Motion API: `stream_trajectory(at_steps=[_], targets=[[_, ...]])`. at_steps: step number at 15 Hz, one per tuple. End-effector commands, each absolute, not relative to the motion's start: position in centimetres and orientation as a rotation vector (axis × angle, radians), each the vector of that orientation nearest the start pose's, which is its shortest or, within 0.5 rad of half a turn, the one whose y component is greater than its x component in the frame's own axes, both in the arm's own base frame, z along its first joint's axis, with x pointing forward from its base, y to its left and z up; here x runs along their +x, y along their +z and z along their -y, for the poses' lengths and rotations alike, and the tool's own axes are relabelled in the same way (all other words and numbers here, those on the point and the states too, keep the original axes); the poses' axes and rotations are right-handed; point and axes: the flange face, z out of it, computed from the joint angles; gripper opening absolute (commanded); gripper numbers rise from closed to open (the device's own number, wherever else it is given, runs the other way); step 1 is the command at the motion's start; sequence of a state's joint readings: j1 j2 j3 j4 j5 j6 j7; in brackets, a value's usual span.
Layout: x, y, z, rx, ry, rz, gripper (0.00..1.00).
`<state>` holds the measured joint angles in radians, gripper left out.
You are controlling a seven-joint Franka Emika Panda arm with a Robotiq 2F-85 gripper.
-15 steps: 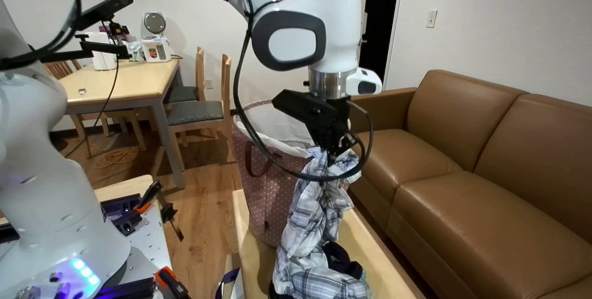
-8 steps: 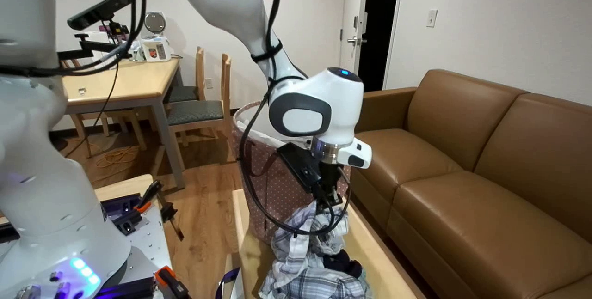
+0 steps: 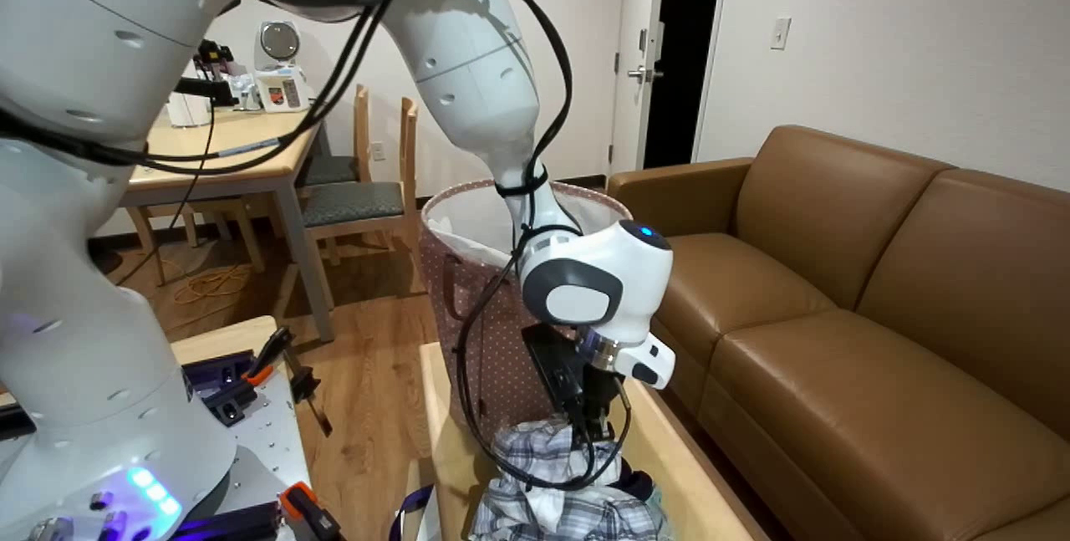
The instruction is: Remove the shirt from the laundry bag
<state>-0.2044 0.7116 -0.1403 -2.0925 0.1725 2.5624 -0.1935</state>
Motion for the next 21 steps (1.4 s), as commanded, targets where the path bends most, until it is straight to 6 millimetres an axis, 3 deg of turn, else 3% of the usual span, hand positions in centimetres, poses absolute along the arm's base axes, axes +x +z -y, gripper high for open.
stream_trajectory(at_steps=[1,2,4,5,11,15,18,21], targets=[[49.5,4.9,20.9,-2.995,0.295,-0.450,0.01],[49.9,4.7,20.7,-2.979,0.266,-0.354,0.01],[50.9,4.8,19.9,-2.962,0.201,-0.204,0.30],[51.3,5.1,19.5,-2.952,0.172,-0.137,0.34],[52.3,9.5,17.8,-2.859,0.025,0.228,0.73],[51.4,12.4,18.2,-2.818,-0.029,0.319,0.98],[50.3,15.3,18.6,-2.799,-0.090,0.391,1.00],[49.3,19.8,18.5,-2.798,-0.182,0.472,1.00]])
